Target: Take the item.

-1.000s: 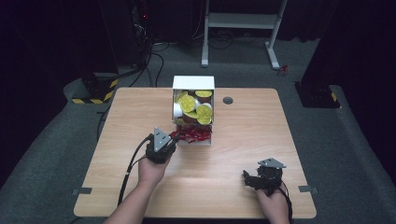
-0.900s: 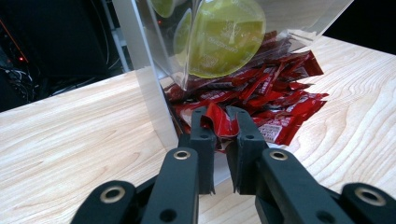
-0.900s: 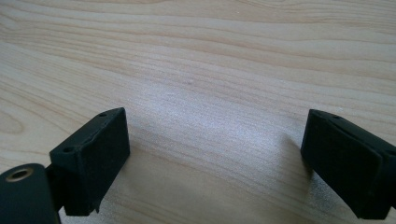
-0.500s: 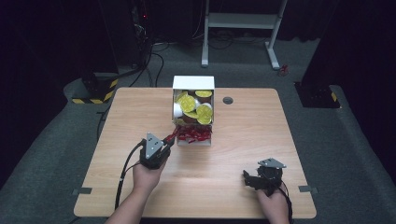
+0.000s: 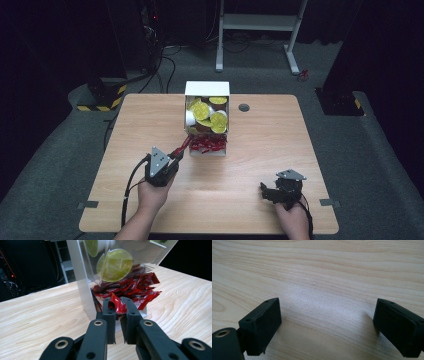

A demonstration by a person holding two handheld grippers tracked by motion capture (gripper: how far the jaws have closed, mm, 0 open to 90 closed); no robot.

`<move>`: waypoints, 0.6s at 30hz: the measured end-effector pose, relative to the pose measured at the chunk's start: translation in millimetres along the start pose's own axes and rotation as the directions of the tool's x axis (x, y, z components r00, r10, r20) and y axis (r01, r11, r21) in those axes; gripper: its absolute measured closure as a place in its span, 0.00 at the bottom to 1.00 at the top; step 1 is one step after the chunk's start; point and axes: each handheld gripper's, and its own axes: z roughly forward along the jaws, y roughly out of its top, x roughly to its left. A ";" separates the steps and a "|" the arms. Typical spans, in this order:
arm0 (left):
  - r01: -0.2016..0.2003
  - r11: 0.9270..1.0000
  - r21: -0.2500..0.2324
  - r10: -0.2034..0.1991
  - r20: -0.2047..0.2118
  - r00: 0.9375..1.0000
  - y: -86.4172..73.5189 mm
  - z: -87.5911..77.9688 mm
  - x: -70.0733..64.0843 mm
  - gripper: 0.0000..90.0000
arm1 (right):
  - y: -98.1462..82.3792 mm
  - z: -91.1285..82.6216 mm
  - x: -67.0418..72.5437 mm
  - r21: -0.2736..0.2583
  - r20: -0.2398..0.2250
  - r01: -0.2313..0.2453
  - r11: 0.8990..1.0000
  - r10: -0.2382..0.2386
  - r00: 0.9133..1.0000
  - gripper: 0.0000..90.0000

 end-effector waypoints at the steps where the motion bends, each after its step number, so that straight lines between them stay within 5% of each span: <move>1: 0.002 1.000 -0.001 -0.002 -0.001 1.000 -0.4 -1.1 1.1 0.92 | 0.0 0.0 0.0 0.000 0.000 0.000 1.000 0.000 1.000 0.09; 18: 0.046 0.998 -0.038 -0.045 0.036 0.998 0.6 -27.6 9.5 0.92 | 0.0 0.0 0.0 0.000 0.000 0.000 1.000 0.000 1.000 0.09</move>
